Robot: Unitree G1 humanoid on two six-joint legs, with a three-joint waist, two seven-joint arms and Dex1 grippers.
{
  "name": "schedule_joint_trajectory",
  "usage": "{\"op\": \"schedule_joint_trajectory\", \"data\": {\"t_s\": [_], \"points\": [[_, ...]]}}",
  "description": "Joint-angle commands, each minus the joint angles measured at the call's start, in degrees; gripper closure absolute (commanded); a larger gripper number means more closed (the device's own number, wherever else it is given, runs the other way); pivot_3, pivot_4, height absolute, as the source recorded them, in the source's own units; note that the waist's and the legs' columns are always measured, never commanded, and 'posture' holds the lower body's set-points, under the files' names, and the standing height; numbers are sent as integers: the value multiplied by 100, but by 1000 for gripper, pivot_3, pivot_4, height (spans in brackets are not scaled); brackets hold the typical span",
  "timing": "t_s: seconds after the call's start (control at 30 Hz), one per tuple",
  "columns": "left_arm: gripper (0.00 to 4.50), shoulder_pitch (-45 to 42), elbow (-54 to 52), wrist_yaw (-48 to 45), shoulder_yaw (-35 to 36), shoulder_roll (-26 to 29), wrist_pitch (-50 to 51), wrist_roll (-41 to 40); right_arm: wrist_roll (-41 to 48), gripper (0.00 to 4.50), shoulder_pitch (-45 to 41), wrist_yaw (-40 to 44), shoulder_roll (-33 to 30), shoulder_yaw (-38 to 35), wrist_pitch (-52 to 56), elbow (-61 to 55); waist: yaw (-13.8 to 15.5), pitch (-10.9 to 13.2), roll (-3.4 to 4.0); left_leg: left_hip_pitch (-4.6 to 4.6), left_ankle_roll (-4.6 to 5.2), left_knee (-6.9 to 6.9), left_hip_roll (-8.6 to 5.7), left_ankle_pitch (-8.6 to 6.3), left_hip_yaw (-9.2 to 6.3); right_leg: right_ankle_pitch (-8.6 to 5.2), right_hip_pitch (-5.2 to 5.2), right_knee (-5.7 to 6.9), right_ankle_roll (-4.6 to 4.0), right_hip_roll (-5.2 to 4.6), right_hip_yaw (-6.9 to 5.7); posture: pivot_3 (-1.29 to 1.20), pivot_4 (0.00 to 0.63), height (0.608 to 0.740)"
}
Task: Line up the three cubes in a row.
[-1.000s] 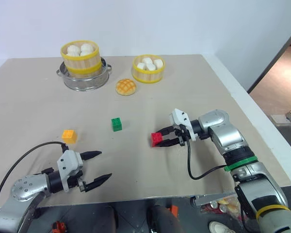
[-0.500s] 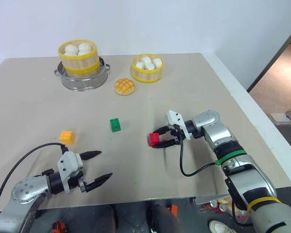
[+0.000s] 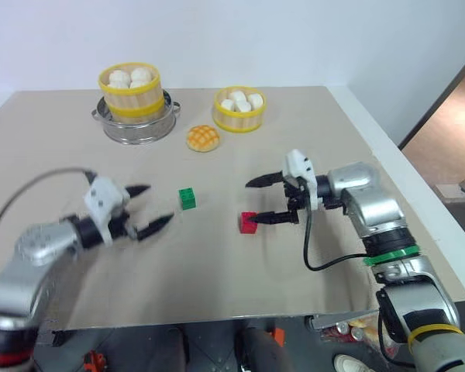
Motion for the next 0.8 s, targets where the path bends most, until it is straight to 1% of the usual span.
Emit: {"op": "schedule_joint_trajectory", "data": {"t_s": [0.03,0.1,0.17,0.23,0.37,0.5,0.63,0.8], "points": [[0,-478,284,-247,-215,86,377,-107,219,52,82,-271,-79,-205,316,-566,-25,0,0,1,0,-1,-1,0,2,-1,1,-2,1,0,2,0,150,740],[0,-1006,655,-646,-604,129,648,-91,348,52,147,-353,-93,-237,495,-736,-49,0,0,1,-1,-4,-2,-1,4,-3,0,-4,4,0,6,0,150,740],[0,-1646,1219,-910,-969,8,845,-9,392,52,219,-424,-134,-243,569,-886,-41,1,0,-4,-1,-5,-3,-1,-1,-6,-4,-3,3,1,1,0,150,740],[0,-2134,1807,-1207,-1301,-32,810,211,384,52,271,-516,-163,-240,554,-998,-10,0,0,-9,0,-3,-3,-1,-9,-6,-8,-1,2,4,-7,0,150,740],[0,-2863,2840,-1735,-1689,-125,708,529,413,52,319,-717,-180,-286,555,-1153,-25,0,0,-10,0,-3,-3,-1,-6,-6,-10,-2,2,5,-2,0,150,740],[0,-3283,3663,-2283,-2018,-150,408,914,436,52,347,-891,-233,-315,568,-1293,-25,0,0,-24,1,-4,-3,-1,-6,-8,-31,2,1,6,-1,0,150,740],[0,-3570,4308,-2633,-2192,-269,-70,1267,461,52,410,-1020,-303,-339,615,-1431,-8,0,0,-71,1,17,-5,-1,-8,-14,-79,36,5,6,0,0,150,740],[0,-3930,5115,-2820,-2329,-608,-677,1685,428,52,439,-1160,-321,-340,591,-1485,-3,0,-1,-77,2,48,-9,-2,-10,-19,-83,64,7,3,0,0,150,740]]}}
